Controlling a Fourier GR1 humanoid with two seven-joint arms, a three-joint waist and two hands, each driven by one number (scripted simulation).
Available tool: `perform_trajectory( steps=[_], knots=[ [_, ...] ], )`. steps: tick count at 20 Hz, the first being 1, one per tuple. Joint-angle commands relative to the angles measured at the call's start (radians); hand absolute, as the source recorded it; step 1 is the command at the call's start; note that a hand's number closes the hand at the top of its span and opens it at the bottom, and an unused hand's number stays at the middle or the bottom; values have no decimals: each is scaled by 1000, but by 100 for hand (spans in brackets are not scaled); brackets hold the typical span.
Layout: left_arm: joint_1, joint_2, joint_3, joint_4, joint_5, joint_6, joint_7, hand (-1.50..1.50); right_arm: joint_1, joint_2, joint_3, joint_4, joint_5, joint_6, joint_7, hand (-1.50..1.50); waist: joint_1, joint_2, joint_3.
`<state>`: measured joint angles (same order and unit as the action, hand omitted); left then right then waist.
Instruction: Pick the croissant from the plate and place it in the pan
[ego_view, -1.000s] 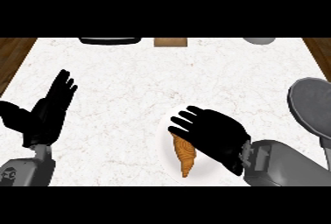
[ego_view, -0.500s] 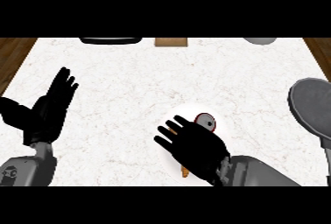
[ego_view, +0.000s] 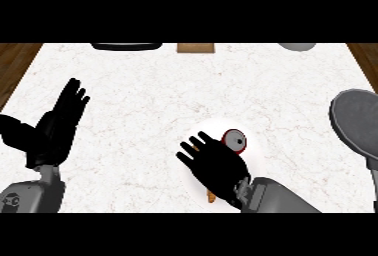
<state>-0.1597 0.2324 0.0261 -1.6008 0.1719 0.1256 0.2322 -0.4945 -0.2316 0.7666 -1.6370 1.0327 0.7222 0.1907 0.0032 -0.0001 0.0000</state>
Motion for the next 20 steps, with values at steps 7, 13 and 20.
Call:
perform_trajectory(
  steps=[7,13,20],
  knots=[
    [-7,-2,39,2,-17,-25,20,0,11,90,-11,228,141,-94,-108,-150,0,0,0],
    [47,-19,51,-19,-15,-55,-9,0,2,149,-67,314,188,-137,-177,-150,1,0,0],
    [-16,-8,95,21,0,-76,5,0,25,170,-99,435,246,-211,-255,-150,0,1,0]
  ],
)
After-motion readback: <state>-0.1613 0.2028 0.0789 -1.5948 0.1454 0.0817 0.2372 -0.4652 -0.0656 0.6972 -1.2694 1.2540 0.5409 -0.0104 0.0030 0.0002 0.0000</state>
